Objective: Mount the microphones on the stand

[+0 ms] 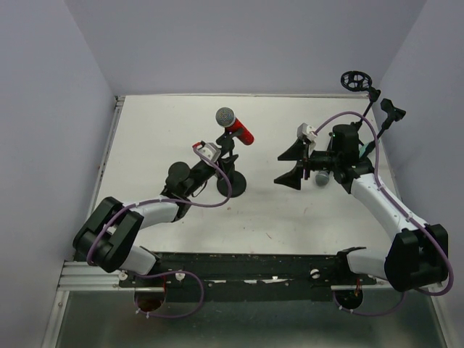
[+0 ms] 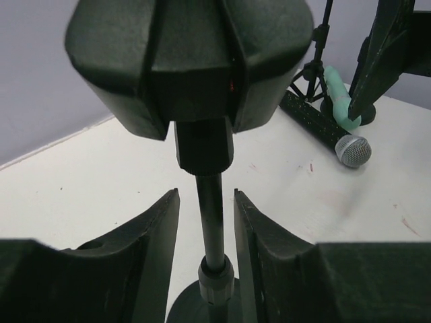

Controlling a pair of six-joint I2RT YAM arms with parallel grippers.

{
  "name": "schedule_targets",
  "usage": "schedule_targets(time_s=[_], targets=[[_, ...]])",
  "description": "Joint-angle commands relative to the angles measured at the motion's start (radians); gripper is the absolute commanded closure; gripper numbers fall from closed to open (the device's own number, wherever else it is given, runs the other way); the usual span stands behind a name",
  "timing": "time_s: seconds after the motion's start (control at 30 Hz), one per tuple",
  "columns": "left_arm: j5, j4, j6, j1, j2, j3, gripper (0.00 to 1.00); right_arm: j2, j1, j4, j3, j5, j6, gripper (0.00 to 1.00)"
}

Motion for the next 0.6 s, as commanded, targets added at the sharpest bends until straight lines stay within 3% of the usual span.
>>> schedule_targets(time_s=[0.0, 0.3, 0.57], targets=[[-0.025, 0.08, 0.002, -0.006, 0.021, 0.036, 0.57, 0.013, 0.001, -0.025, 0.026, -0.041, -0.019, 0.0], [-0.012, 0.087, -0.004, -0.006, 0.015, 0.051, 1.0, 0.036, 0.001, -0.033, 0.027, -0.036, -0.024, 0.0], [-0.039, 0.015, -0.044, 0.069, -0.029, 0.094, 1.0, 0.036, 0.001, -0.059, 0.038, -0.036, -0.044, 0.0]])
